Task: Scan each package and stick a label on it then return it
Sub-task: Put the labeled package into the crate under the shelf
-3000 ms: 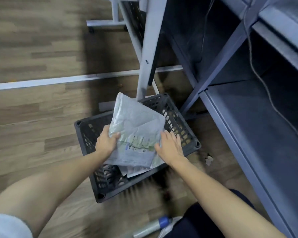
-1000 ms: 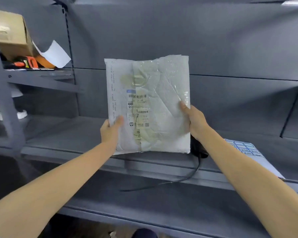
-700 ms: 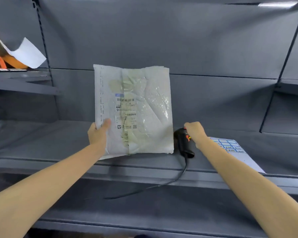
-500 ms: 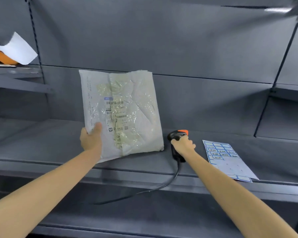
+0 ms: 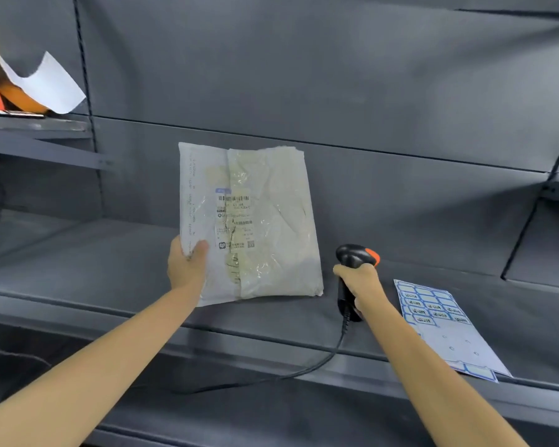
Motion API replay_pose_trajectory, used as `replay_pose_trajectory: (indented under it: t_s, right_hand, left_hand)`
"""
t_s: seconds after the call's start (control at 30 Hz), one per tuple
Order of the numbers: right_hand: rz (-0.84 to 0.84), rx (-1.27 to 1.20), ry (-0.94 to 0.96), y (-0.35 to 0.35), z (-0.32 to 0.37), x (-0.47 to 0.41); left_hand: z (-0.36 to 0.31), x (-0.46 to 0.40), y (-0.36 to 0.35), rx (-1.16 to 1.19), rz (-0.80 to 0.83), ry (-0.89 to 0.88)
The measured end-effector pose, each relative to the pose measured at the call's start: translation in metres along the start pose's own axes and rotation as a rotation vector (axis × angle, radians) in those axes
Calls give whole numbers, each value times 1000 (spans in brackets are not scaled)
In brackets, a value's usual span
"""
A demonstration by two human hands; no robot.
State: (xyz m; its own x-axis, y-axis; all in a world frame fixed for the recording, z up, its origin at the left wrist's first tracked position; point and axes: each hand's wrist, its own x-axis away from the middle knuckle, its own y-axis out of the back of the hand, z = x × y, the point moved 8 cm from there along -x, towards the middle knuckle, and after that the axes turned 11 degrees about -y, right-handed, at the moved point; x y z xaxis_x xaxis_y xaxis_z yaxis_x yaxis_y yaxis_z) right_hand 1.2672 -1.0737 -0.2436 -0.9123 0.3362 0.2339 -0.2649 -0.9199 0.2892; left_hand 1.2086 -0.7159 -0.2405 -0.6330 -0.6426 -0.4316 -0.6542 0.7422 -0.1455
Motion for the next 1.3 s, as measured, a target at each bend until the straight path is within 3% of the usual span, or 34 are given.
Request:
replay_pose_trajectory:
  t_s: [0.17, 0.43, 1.3]
  right_hand:
    - [194, -366, 123, -28, 25, 60]
    - [406, -301, 305, -104, 58, 121]
    - [388, -343, 318, -122, 65, 122]
  left_hand:
    - [8, -5, -7, -62, 37, 0]
    - [13, -6, -7, -23, 44, 41]
    - [12, 4, -6, 80, 56, 38]
